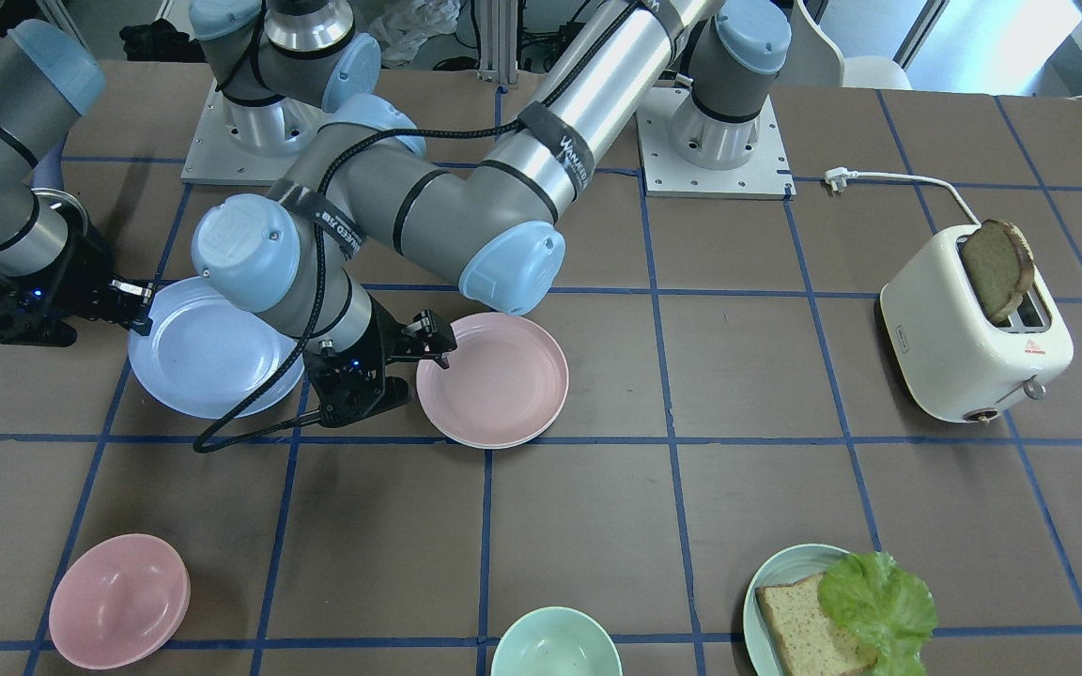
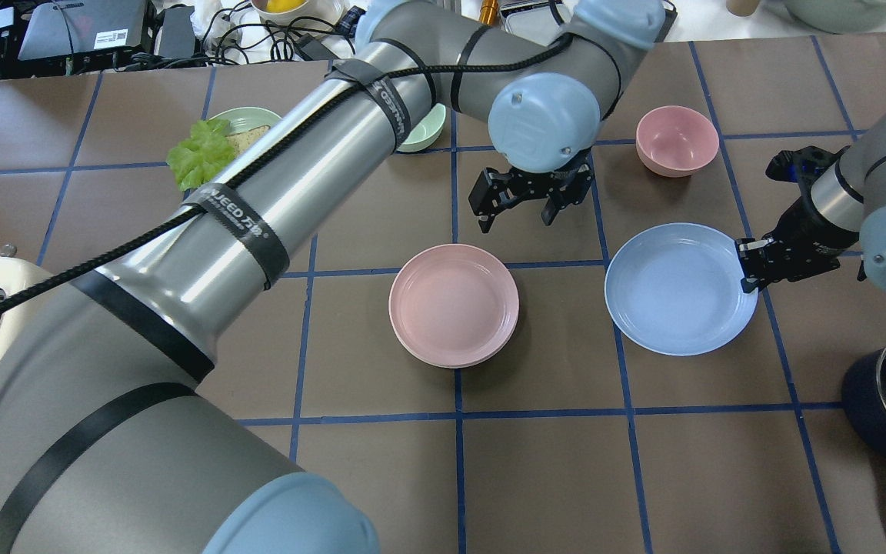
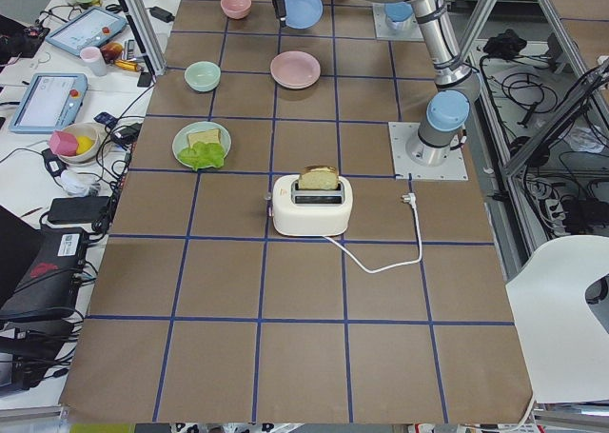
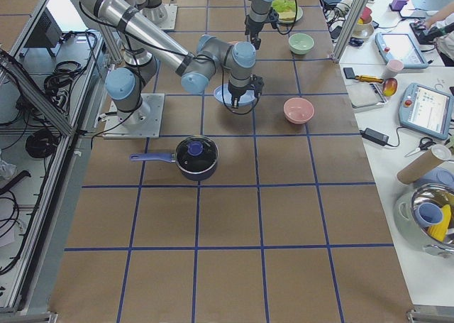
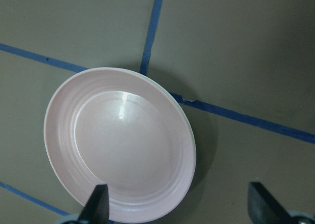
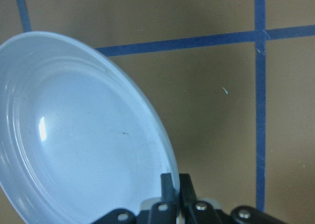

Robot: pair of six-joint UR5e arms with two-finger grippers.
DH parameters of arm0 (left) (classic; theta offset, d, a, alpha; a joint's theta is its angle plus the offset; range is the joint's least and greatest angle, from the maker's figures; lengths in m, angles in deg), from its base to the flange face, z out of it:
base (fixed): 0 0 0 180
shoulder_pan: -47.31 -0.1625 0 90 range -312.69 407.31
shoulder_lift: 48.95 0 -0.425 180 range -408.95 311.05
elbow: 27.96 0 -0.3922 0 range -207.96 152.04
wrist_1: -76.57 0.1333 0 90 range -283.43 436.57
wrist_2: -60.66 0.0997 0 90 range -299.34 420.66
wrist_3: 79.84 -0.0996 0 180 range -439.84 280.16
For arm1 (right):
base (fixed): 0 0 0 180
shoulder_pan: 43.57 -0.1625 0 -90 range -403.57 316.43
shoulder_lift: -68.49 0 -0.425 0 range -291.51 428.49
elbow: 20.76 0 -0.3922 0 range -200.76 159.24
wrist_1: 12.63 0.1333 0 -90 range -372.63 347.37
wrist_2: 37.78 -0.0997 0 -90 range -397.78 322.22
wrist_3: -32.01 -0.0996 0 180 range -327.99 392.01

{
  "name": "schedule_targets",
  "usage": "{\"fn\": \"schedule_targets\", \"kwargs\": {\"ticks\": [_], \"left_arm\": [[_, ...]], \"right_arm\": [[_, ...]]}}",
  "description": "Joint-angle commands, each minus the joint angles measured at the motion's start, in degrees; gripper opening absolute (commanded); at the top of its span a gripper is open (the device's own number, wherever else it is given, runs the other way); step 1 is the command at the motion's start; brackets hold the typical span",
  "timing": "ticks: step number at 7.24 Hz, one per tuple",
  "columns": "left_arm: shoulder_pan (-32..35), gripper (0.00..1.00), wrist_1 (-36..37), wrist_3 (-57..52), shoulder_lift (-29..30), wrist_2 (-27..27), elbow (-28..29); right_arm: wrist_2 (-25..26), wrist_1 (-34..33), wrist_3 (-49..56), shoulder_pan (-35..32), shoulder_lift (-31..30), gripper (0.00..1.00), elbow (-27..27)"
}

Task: Stack three plates with pink and blue
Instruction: 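Carry the blue plate over the pink plate with the right gripper while the left withdraws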

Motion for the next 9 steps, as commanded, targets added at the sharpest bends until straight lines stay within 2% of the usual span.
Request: {"fn": "schedule_targets", "kwargs": {"ticks": [1, 2, 3, 6, 7, 8, 9], "left_arm": [[-2.8, 1.0, -3.4, -5.7, -3.2, 0.1, 3.2], [-4.6, 1.0, -5.1, -7.8, -4.4, -0.2, 3.1], [-6.3, 1.0, -6.3, -8.0, -5.3, -0.5, 3.1], [-11.5, 1.0, -7.5, -13.1, -8.9, -0.7, 2.0], [-13.0, 1.0, -7.8, -16.5, -9.8, -0.7, 1.2], [-14.3, 1.0, -8.3, -19.1, -11.0, -0.6, 0.3], [-16.0, 1.0, -8.5, -21.7, -12.4, -0.6, -1.1]], "right_arm": [[-0.6, -1.6, -7.8, -5.4, 0.3, 0.0, -0.1], [-1.3, -2.6, -12.8, -9.1, 0.3, 0.0, -0.2], [-4.2, -2.6, -20.1, -13.5, 0.3, 0.0, -0.9], [-6.8, -2.7, -32.3, -20.8, 1.4, 0.0, -3.6], [-7.8, -3.5, -35.9, -23.3, 3.6, 0.0, -3.7], [-9.2, -7.5, -41.6, -26.7, 6.9, 0.0, -3.7], [-7.9, -13.4, -47.0, -31.8, 8.9, 0.0, -3.7]]}}
